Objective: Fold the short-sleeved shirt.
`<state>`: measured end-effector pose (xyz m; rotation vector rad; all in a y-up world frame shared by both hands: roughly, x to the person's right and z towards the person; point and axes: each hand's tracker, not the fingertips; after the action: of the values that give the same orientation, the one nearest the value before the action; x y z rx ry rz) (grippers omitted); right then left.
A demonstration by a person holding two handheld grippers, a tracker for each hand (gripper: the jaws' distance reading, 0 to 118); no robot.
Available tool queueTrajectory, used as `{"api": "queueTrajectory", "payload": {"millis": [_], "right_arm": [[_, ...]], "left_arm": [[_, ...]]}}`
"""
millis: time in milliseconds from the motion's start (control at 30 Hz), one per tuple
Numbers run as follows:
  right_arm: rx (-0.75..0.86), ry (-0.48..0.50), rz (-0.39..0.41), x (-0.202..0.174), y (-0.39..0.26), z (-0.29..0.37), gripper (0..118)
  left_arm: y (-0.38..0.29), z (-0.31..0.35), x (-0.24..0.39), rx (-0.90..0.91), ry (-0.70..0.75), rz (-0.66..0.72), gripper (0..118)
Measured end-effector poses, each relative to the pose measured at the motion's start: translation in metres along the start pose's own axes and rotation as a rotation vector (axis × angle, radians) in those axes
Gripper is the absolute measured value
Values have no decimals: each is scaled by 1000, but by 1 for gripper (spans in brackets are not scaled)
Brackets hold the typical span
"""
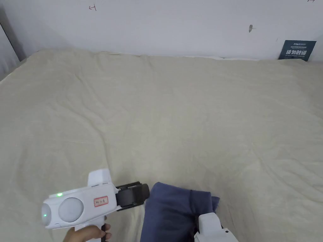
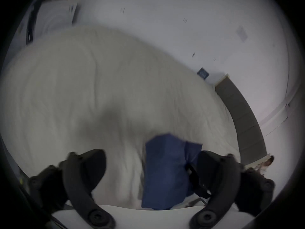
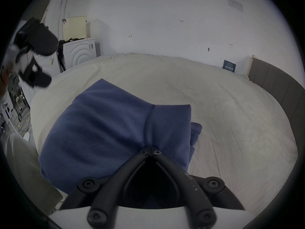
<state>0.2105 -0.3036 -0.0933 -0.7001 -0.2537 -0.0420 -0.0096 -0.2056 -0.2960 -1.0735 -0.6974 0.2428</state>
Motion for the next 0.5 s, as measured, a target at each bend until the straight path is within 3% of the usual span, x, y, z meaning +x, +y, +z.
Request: {"api": "queueTrajectory", "payload": {"millis": [167,200,233,300,333,467,500], "right_arm": [[3,8,-34,2,-1,0,1],[4,9,-38,3,-1,0,1],[5,10,-41,3,-1,0,1],[5,12,-44,4,-1,0,1],[4,14,-45,4,-1,0,1],[-1,30,-44,9,-1,-1,1],[-4,33,-45,9,1,-1,1]], "left_arm": [[-15,-40,-5,-110,-28,8,113],[-17,-47,-5,-140,-44,5,108],[-19,-54,-5,-176,-66,-5,97],[-24,-63,-4,-192,-65,4,58],[-27,-68,-5,-206,-83,-2,49],[-31,-70,-8,-191,-110,23,42],[-31,-70,-9,-197,-123,25,35]]}}
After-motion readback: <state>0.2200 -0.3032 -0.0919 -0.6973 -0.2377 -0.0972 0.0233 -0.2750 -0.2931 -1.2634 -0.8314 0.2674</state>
